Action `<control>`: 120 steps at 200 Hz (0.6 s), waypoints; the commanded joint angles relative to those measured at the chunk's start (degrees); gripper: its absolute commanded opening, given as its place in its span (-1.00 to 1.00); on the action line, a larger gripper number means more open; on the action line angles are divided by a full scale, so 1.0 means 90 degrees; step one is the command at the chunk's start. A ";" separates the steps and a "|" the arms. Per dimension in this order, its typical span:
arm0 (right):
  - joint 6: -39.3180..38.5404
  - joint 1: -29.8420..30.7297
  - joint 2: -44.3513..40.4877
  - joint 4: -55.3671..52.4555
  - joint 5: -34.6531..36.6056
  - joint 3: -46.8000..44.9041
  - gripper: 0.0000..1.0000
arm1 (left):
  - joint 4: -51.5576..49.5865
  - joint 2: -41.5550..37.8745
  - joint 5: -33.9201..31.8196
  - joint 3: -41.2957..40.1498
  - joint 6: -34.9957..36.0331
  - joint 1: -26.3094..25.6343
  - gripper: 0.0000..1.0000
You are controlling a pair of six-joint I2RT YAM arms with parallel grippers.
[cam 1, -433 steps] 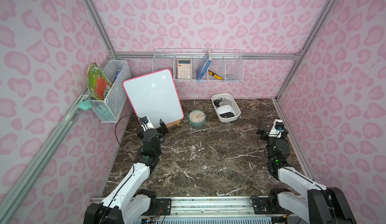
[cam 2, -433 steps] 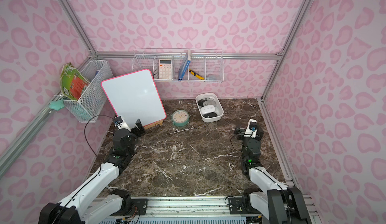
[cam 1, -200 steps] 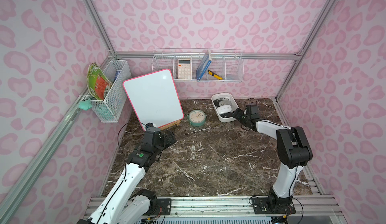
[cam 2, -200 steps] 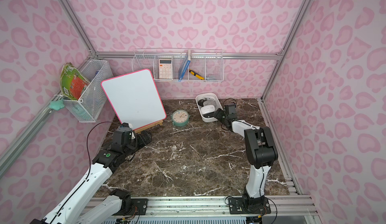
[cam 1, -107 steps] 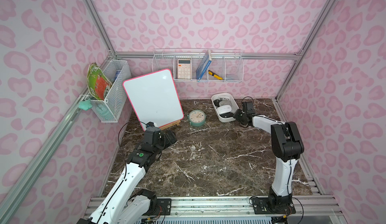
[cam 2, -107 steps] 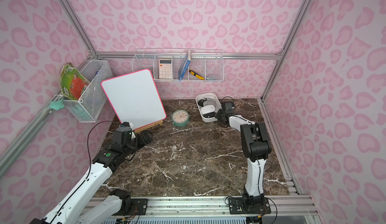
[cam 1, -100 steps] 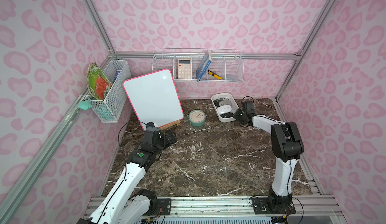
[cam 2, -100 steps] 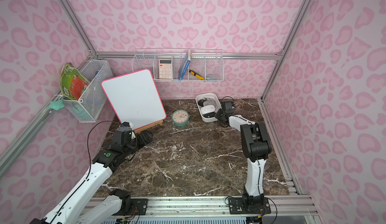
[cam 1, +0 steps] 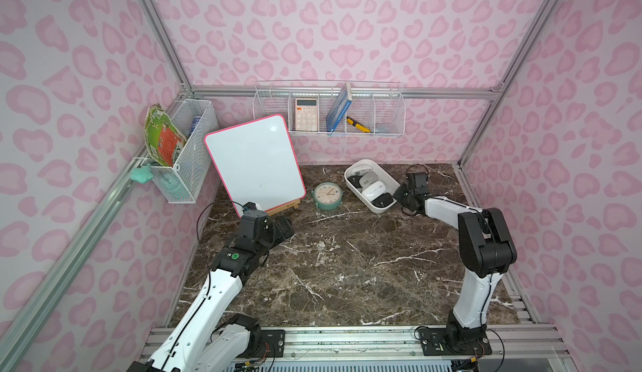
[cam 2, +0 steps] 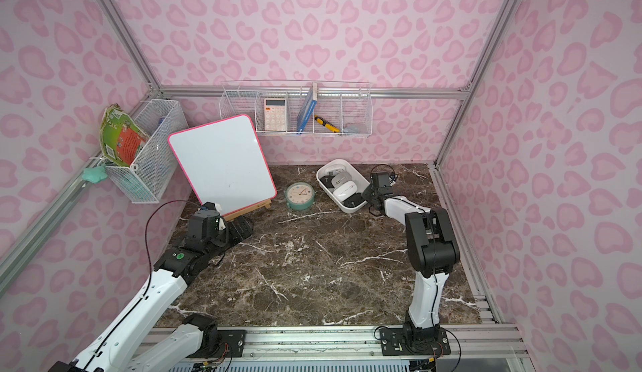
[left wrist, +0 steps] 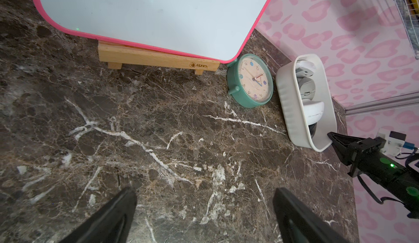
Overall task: Take out the mouse from the storage box
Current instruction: Move the storage box to the center of the board.
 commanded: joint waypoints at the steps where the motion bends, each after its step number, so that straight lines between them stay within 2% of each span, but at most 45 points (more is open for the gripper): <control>1: -0.0156 -0.0033 -0.0218 -0.0393 0.0318 -0.0257 -0.89 | -0.0047 0.0084 -0.0046 0.0071 -0.0005 0.0003 0.98; 57: -0.0479 -0.0253 -0.1006 -0.0261 0.0086 -0.1112 -0.97 | -0.0115 0.0100 -0.0026 0.0104 0.0004 -0.0007 0.98; 120: -0.1083 -0.0355 -0.1889 -0.0339 -0.0617 -0.1879 -1.00 | -0.0198 0.0339 0.0196 0.0278 -0.0005 -0.0056 0.98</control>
